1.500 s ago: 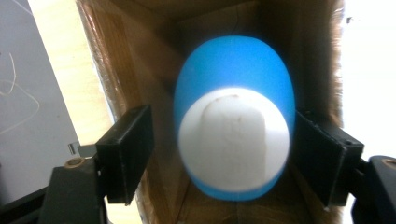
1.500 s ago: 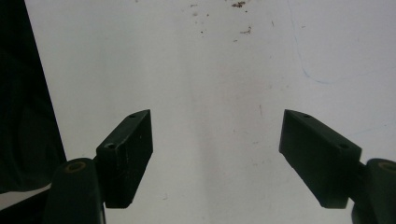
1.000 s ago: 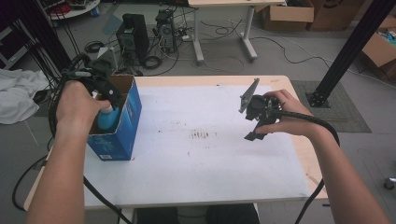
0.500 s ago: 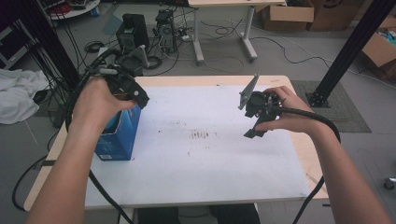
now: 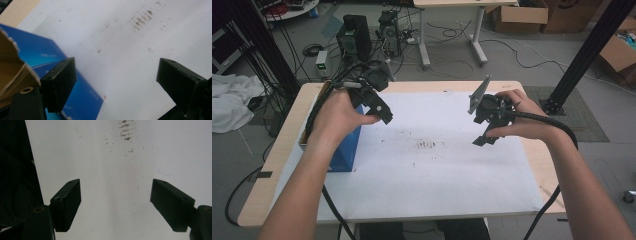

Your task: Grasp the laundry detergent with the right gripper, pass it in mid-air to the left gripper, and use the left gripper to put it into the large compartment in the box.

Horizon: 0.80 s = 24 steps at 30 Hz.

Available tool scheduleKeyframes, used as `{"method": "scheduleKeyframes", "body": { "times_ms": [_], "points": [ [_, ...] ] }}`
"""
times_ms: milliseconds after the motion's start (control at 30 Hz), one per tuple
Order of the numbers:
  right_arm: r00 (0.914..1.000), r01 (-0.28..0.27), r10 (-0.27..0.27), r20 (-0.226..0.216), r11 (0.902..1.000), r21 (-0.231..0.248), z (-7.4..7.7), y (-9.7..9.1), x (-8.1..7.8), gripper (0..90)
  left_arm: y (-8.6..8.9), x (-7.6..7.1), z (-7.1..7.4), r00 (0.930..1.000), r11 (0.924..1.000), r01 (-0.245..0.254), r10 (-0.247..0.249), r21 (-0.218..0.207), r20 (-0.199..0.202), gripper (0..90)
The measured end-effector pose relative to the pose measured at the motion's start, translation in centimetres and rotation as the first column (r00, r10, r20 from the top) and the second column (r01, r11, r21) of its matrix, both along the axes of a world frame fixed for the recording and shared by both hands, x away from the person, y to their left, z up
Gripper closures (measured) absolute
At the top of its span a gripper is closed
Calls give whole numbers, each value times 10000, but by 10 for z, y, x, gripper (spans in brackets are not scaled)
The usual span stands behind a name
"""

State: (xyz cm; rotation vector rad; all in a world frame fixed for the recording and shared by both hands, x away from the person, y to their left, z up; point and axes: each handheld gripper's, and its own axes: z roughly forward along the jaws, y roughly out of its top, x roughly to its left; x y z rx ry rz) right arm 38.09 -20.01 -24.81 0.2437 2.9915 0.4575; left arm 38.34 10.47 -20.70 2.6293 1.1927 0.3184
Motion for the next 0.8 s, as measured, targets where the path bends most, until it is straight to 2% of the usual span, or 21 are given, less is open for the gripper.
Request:
{"method": "scheduleKeyframes", "body": {
  "times_ms": [67, 333, 600, 800],
  "points": [
    [10000, -23, 23, -25, 10000, 26, 0, 0, 1, 241, -3, 0, -4, 9999, 9998, 156, -157, -93, -57, 172],
    [10000, -62, 62, -37, 10000, -61, 3, 1, 1, 229, -16, 4, -23, 9981, 9984, 569, -569, 0, -231, 166],
    [10000, -37, 37, -37, 9999, -128, 3, 1, 2, 231, -24, 6, -31, 9960, 9964, 824, -818, 175, -358, 164],
    [10000, -16, 15, -44, 9999, -149, 2, 1, 2, 231, -28, 7, -34, 9961, 9963, 802, -789, 317, -393, 167]
  ]
}}
